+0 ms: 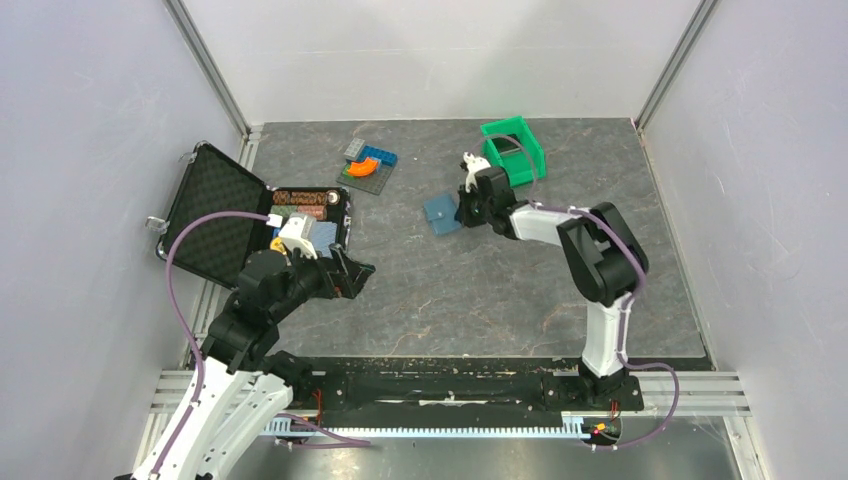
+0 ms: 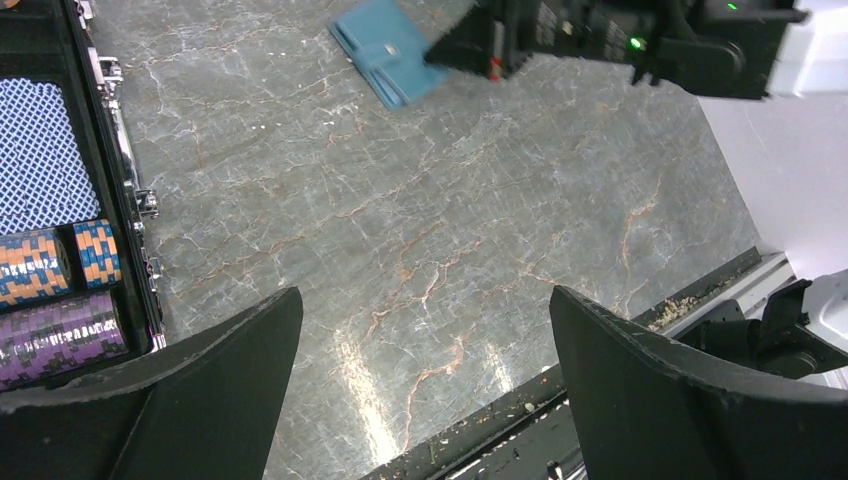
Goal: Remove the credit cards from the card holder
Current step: Open the card holder at the center of the board.
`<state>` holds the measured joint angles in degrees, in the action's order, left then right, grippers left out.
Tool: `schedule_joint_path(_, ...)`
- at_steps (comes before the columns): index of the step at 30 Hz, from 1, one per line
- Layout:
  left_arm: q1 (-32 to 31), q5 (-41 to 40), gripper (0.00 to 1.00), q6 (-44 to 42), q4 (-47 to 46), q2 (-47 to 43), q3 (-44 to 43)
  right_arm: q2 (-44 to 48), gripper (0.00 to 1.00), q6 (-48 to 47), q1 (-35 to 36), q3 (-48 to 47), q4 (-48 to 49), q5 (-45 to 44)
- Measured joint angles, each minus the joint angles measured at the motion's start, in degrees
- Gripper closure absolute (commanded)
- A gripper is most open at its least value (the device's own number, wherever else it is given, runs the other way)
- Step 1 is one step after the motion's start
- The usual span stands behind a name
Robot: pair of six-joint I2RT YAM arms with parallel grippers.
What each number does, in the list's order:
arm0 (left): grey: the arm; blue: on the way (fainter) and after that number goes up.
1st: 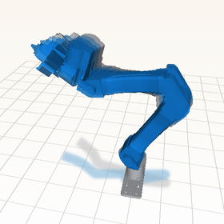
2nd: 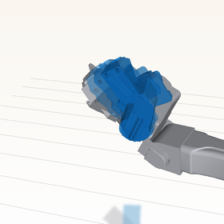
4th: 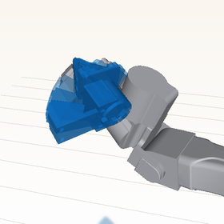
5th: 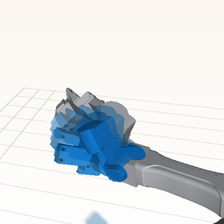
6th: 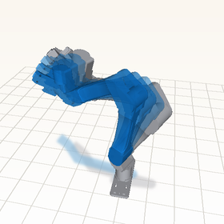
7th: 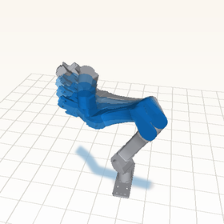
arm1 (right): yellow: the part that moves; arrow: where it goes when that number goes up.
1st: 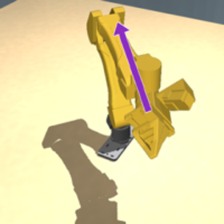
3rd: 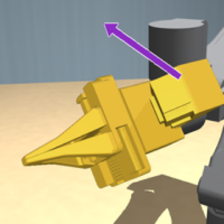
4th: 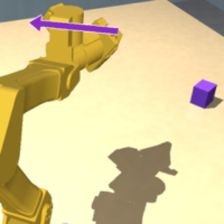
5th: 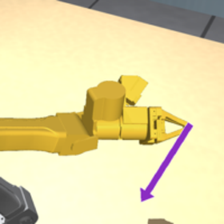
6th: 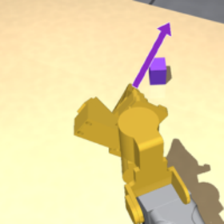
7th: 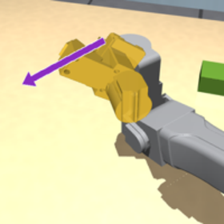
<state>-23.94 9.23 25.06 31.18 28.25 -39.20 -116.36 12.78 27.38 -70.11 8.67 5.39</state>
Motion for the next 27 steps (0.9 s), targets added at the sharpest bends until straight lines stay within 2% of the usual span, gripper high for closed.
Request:
schedule_joint_path(7, 0.02, -0.13, 0.0, 0.0, 0.0, 1.11, 0.11, 21.51, 1.0, -1.73, 2.23, 24.26, -2.49, 3.04)
schedule_joint_path(13, 0.02, -0.02, 0.0, 0.0, 0.02, 3.52, 0.11, 39.78, 1.0, 4.87, 6.25, 41.44, -4.07, 0.37)
schedule_joint_path(21, 0.02, 4.04, 0.0, -0.11, 1.27, 8.5, -0.79, 53.51, 1.0, 15.21, 9.81, 52.83, -3.74, -2.54)
schedule_joint_path(27, -0.07, 10.45, 0.02, 0.92, 1.49, 15.12, -2.1, 62.97, 1.0, 28.68, 12.07, 62.66, 2.23, -3.76)
